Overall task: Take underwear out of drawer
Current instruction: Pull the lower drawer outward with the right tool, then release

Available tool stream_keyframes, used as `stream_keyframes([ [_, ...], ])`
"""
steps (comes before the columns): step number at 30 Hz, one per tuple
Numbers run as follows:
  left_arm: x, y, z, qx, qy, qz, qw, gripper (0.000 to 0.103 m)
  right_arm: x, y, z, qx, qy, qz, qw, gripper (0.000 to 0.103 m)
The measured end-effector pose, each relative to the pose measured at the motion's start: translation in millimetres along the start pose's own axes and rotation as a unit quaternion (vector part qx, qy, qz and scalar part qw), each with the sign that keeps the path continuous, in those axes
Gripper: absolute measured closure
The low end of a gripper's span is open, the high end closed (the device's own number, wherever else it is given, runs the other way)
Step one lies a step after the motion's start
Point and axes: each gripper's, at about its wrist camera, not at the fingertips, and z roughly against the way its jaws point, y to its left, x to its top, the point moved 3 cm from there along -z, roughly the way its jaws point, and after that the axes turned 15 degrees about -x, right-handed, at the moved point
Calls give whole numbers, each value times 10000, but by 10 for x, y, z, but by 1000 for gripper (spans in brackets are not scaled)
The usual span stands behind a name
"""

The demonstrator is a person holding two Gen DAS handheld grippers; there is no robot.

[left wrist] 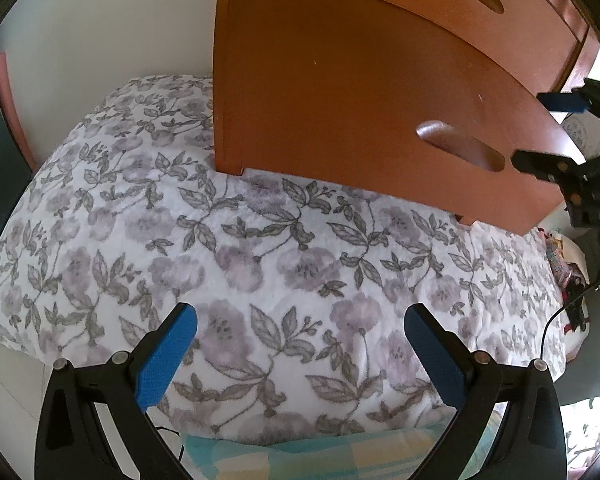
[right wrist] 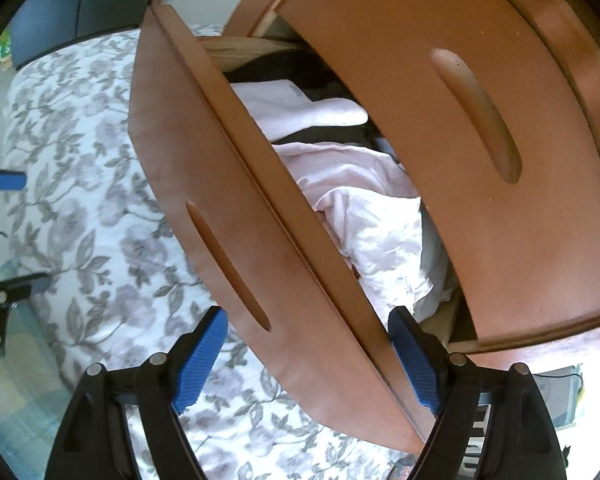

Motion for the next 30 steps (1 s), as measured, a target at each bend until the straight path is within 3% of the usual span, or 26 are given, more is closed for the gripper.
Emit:
stream_keyframes([
  [8, -70, -35, 142, 10, -22, -106, 9999, 0, -87, 80, 197, 155, 68, 83, 9998, 18],
  [20, -139, -68, 320, 28, -89, -198, 9998, 0, -14, 127, 96, 210, 266, 103, 9994, 18],
  [30, -183, -63, 396, 28, -108, -201, 9997, 0, -78, 178, 256, 371, 293, -52, 9989, 18],
])
